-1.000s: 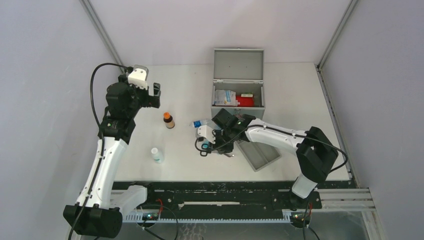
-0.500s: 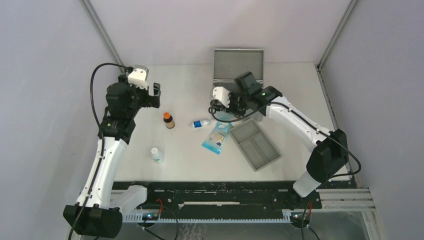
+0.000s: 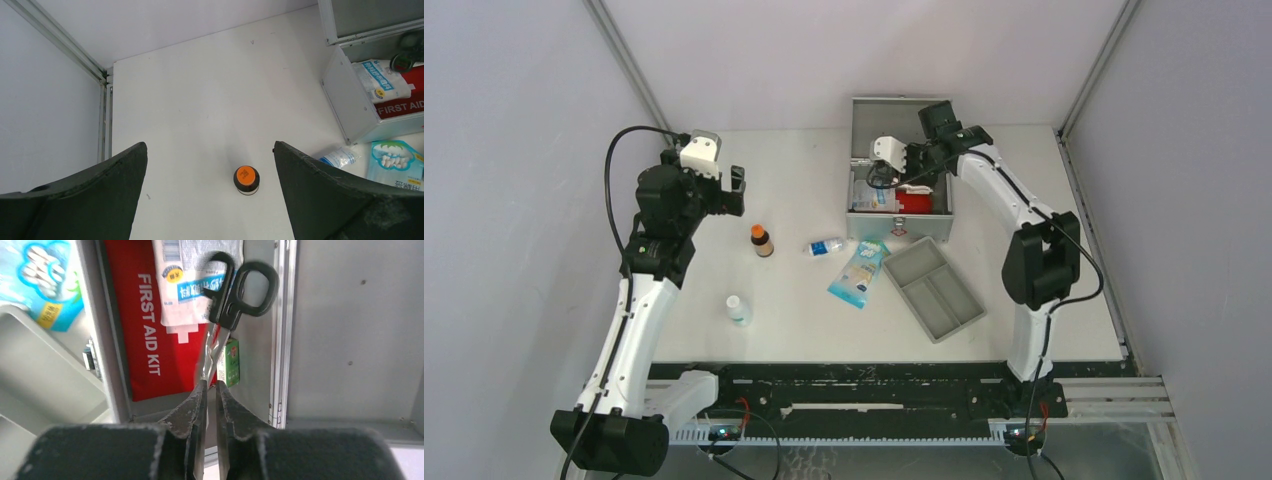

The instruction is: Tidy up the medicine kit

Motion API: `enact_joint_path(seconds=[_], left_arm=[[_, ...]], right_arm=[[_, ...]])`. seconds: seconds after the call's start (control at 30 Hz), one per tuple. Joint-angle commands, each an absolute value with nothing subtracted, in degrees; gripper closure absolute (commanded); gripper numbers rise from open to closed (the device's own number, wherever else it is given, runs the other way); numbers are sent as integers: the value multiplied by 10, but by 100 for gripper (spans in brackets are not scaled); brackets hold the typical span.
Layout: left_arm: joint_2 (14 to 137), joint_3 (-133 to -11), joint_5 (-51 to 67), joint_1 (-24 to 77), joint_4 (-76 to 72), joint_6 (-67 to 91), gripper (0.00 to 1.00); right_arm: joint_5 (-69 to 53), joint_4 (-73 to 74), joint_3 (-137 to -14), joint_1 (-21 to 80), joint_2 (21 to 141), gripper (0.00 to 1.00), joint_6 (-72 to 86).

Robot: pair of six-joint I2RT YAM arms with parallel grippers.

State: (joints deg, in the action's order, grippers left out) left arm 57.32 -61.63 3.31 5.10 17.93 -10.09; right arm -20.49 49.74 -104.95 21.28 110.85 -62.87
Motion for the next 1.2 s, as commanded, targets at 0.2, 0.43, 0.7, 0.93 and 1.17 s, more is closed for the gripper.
enact_joint_path(seconds=[0.2, 0.43, 0.7, 0.93, 1.17], left_arm=[[566, -615, 37, 48, 169, -102, 0], [565, -615, 39, 48, 168, -102, 0], [562, -604, 34, 48, 160, -108, 0], [562, -596, 35, 48, 156, -113, 0], [558, -590, 34, 48, 157, -114, 0]], right_arm=[[-229, 533, -1060, 208, 1151, 100, -689], [-258, 517, -1030, 205, 1122, 100, -667], [-283, 481, -1003, 203, 1060, 91, -603], [-275, 450, -975, 209, 1001, 64, -544], [-277, 398, -892, 238, 932, 27, -519]])
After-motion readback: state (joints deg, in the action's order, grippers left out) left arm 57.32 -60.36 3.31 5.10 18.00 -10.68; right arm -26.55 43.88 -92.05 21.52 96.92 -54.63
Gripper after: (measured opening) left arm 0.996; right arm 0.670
